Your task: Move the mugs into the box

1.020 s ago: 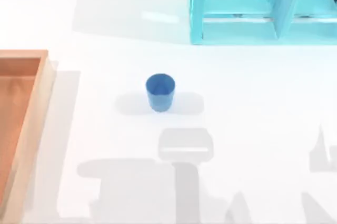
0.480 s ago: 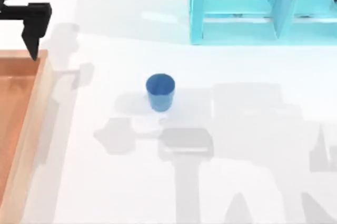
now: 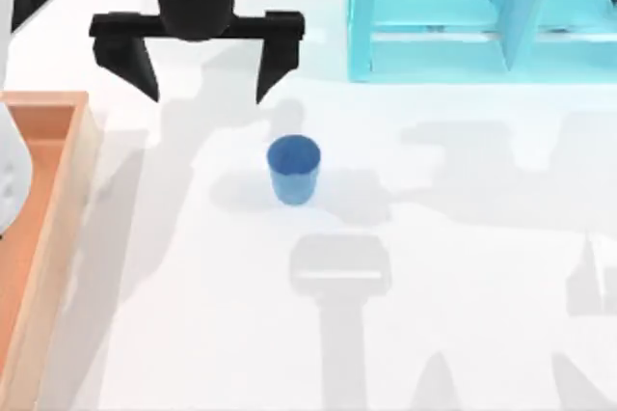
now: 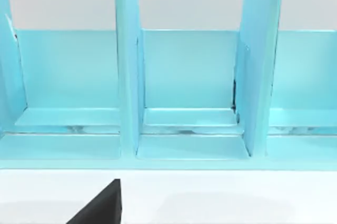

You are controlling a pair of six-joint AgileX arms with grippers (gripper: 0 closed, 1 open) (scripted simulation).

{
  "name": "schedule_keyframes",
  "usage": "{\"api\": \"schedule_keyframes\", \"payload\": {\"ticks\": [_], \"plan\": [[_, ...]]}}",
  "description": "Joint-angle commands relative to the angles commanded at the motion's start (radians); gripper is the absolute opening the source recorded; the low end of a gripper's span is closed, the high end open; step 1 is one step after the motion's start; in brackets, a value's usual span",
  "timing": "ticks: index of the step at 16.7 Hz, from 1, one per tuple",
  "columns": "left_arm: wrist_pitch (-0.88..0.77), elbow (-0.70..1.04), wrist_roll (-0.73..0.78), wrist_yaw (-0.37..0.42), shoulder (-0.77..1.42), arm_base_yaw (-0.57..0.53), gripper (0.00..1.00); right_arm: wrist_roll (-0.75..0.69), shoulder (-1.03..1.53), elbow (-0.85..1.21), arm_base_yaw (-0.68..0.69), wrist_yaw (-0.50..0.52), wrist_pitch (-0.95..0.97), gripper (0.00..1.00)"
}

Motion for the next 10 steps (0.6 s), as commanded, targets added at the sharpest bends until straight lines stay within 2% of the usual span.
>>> {"api": "schedule_keyframes", "payload": {"ticks": [5, 10], "plan": [[0.035, 0.178, -0.180, -0.014, 0.154, -0.187, 1.00, 0.000, 0.000, 0.000, 0.000, 0.000, 0.000, 1.00], [0.041, 0.193, -0.195, -0.016, 0.167, -0.202, 1.00, 0.000, 0.000, 0.000, 0.000, 0.000, 0.000, 1.00]]}}
